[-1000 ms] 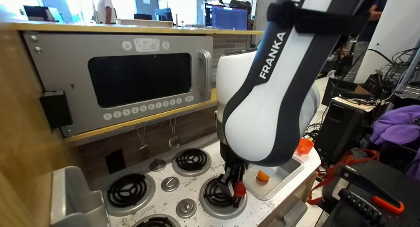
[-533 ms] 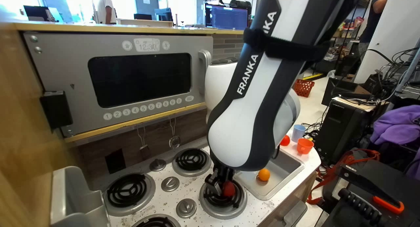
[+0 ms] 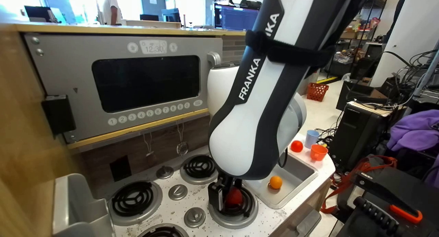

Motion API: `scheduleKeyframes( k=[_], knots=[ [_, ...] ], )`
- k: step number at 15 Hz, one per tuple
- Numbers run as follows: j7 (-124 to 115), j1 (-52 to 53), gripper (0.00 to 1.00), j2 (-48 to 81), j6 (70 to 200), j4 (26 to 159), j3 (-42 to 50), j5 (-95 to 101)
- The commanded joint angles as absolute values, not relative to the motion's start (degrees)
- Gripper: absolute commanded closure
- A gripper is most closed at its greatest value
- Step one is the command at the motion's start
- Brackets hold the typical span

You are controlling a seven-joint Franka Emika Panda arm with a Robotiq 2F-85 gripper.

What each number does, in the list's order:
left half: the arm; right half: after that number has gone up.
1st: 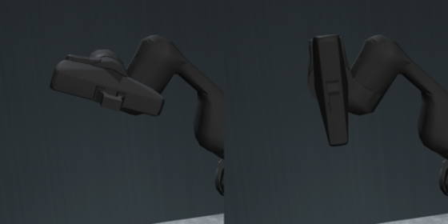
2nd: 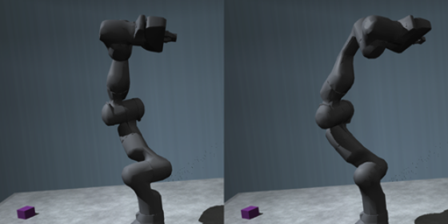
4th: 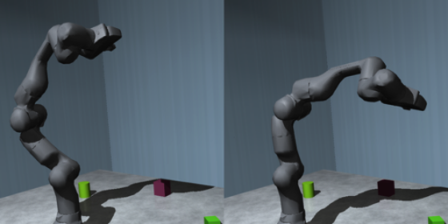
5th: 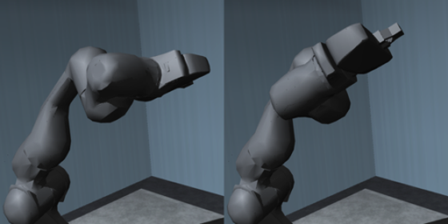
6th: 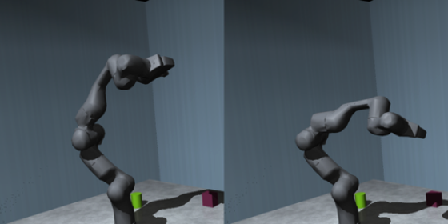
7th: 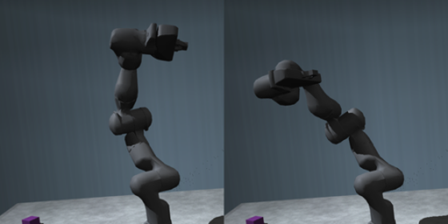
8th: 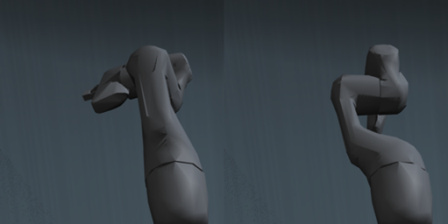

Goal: Move the orange toy from the left to the right plate

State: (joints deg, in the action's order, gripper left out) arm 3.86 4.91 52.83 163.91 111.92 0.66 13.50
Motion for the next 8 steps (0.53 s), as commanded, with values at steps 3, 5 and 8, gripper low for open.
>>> scheduleKeyframes(
  k=[3,5,8],
  knots=[
    [5.6,1.2,0.00,42.6,168.3,126.0,-1.0,11.8],
    [5.5,-0.8,0.00,38.7,169.2,131.6,-1.4,10.9],
    [5.4,-4.8,0.00,33.3,166.2,136.8,-2.8,7.9]
  ],
)
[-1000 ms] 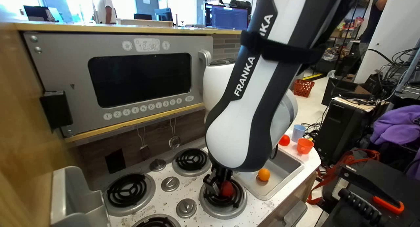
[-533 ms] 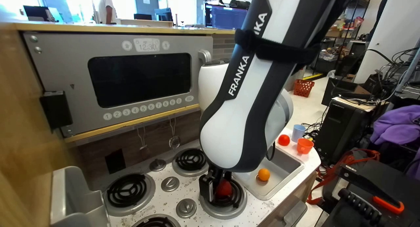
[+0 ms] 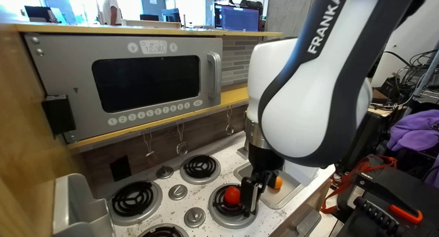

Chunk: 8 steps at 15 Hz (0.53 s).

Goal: Move the orange toy from the left to the right plate

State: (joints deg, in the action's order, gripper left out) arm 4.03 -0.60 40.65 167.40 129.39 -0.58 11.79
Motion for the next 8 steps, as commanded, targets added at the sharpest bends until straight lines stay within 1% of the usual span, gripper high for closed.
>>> scheduleKeyframes(
  k=[1,4,8],
  knots=[
    [5.4,-5.8,0.00,31.7,165.1,137.8,-3.0,6.7],
    [3.1,-5.9,0.00,26.2,163.6,139.5,-1.1,3.8],
    [-2.3,-1.7,0.00,19.9,159.3,140.2,6.0,5.9]
  ],
)
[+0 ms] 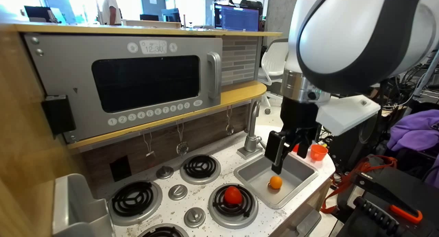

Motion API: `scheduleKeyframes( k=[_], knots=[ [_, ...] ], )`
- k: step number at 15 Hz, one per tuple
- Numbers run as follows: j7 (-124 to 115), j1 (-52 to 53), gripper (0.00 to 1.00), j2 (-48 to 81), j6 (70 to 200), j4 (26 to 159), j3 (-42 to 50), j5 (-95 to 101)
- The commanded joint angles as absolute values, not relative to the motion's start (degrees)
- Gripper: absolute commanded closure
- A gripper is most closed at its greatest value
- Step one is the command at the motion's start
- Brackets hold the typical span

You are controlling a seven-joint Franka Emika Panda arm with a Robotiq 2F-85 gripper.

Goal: Move the orange toy from the left to the right plate

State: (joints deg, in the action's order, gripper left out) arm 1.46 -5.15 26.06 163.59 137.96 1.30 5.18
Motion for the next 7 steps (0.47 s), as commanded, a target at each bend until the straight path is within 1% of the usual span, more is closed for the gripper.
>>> scheduleKeyframes(
  k=[1,2,3,5,7],
  knots=[
    [-3.5,-0.9,0.00,18.8,155.6,139.4,7.8,7.0],
    [-3.3,-1.1,0.00,18.3,151.2,138.6,8.2,7.5],
    [-1.0,-2.6,0.00,21.3,156.7,138.2,6.0,5.6],
    [-1.5,-2.6,0.00,19.5,153.1,138.1,7.0,6.0],
    [-1.8,-2.5,0.00,19.3,152.5,138.2,7.1,6.2]
  ],
)
